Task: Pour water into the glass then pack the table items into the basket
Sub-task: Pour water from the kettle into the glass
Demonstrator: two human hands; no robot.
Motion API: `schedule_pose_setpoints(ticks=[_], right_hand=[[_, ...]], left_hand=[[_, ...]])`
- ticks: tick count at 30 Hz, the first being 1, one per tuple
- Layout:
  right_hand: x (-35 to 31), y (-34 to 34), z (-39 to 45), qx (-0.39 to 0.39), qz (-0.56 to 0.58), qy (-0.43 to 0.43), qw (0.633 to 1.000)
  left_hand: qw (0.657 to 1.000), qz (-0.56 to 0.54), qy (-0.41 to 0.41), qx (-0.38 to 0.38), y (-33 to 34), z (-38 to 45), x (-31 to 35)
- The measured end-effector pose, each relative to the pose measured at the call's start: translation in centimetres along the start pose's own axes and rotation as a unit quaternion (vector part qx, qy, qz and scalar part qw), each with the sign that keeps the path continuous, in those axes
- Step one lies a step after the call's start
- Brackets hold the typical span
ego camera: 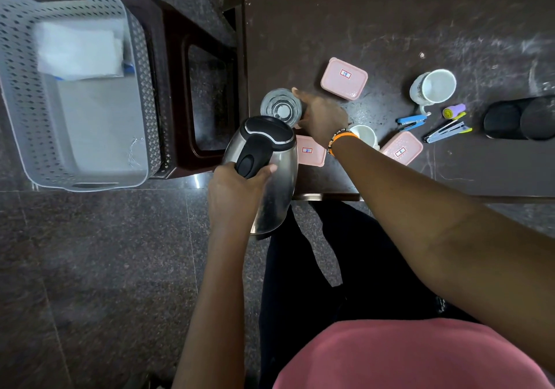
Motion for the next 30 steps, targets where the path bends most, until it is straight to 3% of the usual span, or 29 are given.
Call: schedule_pose_setpoints(ticks=[30], right_hand=[[-0.25,0.04,0.1,0.007,-0.058,-0.016,0.998]], left_hand=[[1.0,0.012,0.003,-0.008,-0.05,0.53,-0.09]])
Point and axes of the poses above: each hand's wrist, its own z-axis towards the middle knuckle, its own y-axis out of the palm, x = y × z, the point moved 4 cm from there along z, towards the middle knuckle, and after that the axes turned 8 degrees about x, right-handed, at the moved point
